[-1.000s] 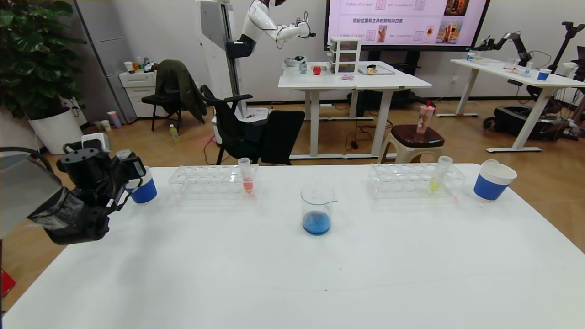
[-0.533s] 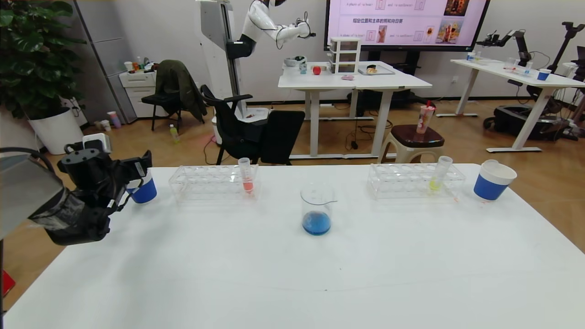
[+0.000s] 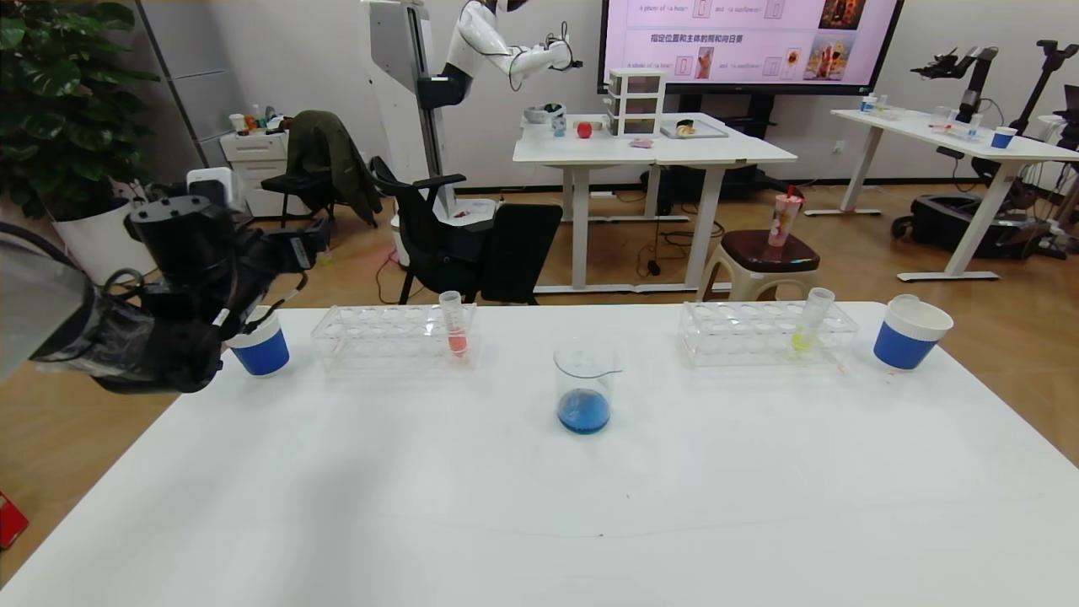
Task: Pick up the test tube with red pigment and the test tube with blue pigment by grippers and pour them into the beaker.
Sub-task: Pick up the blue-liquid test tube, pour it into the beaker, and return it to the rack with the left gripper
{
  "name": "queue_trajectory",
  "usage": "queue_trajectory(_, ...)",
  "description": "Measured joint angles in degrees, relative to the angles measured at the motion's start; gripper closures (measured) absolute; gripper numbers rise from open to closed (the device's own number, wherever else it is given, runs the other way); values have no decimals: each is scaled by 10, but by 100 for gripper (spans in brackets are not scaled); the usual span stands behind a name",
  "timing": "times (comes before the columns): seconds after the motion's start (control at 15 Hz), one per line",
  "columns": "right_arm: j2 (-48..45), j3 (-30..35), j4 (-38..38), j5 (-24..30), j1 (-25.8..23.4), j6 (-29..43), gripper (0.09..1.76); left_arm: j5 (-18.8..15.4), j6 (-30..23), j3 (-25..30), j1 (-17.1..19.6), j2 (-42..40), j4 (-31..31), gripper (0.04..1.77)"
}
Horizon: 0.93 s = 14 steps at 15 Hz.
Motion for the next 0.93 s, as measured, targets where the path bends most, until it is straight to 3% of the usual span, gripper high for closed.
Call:
queue_trajectory(0.2,0,0,0,0,0,0,11,18,15,-6,-56,-45,23,6)
queue_trajectory(0.47,0,0,0,0,0,0,11,38,76,19,-80,-136,40,6)
queue_trajectory(0.73,0,0,0,0,0,0,11,38,119,119,-81,-291,61,6)
queue_trajectory(0.93,0,0,0,0,0,0,11,38,145,211,-74,-437,110,6)
